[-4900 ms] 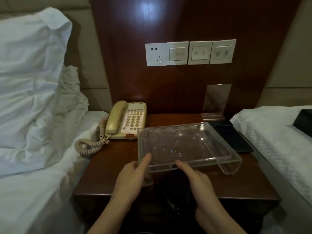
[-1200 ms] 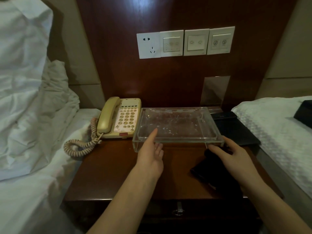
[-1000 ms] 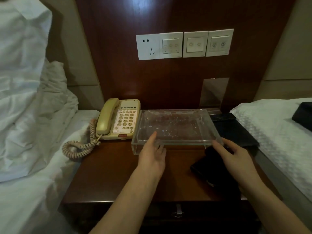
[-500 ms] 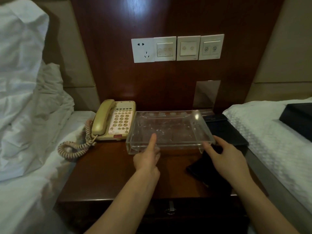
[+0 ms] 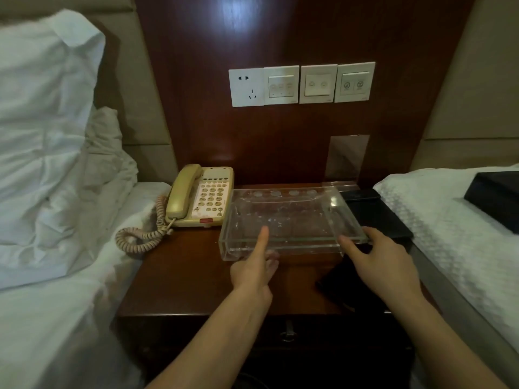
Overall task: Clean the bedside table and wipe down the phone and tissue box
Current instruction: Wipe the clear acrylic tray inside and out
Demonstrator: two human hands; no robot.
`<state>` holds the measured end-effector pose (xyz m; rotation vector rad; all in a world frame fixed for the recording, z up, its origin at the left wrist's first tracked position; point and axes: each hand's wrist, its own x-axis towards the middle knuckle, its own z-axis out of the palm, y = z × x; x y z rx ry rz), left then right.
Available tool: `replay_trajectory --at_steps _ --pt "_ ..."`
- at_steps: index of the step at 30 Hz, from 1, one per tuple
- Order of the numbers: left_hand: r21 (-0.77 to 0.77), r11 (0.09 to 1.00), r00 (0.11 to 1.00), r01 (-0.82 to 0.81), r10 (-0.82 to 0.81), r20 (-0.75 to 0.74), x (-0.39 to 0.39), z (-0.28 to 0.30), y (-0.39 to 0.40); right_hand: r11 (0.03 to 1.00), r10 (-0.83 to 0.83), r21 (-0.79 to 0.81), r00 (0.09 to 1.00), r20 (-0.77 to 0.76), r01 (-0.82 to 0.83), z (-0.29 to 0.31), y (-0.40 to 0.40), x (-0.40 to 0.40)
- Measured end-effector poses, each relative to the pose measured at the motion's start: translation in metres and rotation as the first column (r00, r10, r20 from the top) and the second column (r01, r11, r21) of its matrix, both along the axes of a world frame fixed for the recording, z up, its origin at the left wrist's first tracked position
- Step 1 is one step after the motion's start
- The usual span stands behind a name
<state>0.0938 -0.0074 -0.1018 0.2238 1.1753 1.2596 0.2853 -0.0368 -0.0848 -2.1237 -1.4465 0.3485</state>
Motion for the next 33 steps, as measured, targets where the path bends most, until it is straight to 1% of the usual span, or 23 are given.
replay_trajectory --at_steps 3,7,12,15,17,21,24,27,29,31,33 --pt "0.006 1.0 1.0 0.001 -0.001 -0.008 -0.002 -0.004 -0.008 1.0 -0.007 -0.021 0.999 0.054 0.008 0.002 -0.002 0.001" --pt "0.031 1.0 0.998 0.003 -0.001 -0.058 -0.004 -0.008 -0.016 1.0 -0.013 -0.023 0.997 0.072 0.015 0.004 -0.004 0.004" --pt "0.04 0.996 0.993 0.079 -0.075 -0.088 -0.01 -0.01 -0.03 0.999 -0.014 -0.046 0.994 0.104 0.019 0.009 -0.007 0.008" --pt "0.006 0.989 0.984 0.145 -0.143 -0.109 -0.015 -0.008 -0.038 0.996 -0.021 -0.078 0.982 0.189 0.036 0.015 -0.017 0.006" --pt "-0.015 0.984 0.977 0.177 -0.177 -0.117 -0.019 -0.008 -0.044 0.997 0.01 -0.072 0.97 0.244 0.008 0.019 -0.033 0.002" --pt "-0.024 0.977 0.97 0.212 -0.213 -0.114 -0.031 -0.011 -0.062 0.98 0.19 -0.121 0.931 0.312 -0.159 0.016 -0.071 -0.018" --pt "-0.029 0.967 0.96 0.253 -0.255 -0.114 -0.037 -0.011 -0.079 0.969 0.248 -0.095 0.911 0.329 -0.23 0.005 -0.083 -0.025" --pt "-0.037 0.94 0.929 0.34 -0.341 -0.142 -0.045 -0.013 -0.093 0.972 0.236 -0.076 0.902 0.362 -0.224 -0.003 -0.091 -0.027" --pt "-0.051 0.924 0.904 0.378 -0.38 -0.196 -0.051 -0.014 -0.099 0.976 0.206 -0.007 0.914 0.35 -0.218 -0.005 -0.101 -0.029" --pt "-0.056 0.928 0.893 0.368 -0.37 -0.256 -0.059 -0.017 -0.102 0.976 0.192 0.039 0.927 0.323 -0.215 -0.012 -0.114 -0.029" --pt "-0.047 0.94 0.903 0.339 -0.338 -0.266 -0.068 -0.018 -0.103 0.974 0.207 0.037 0.939 0.274 -0.225 -0.022 -0.124 -0.028"
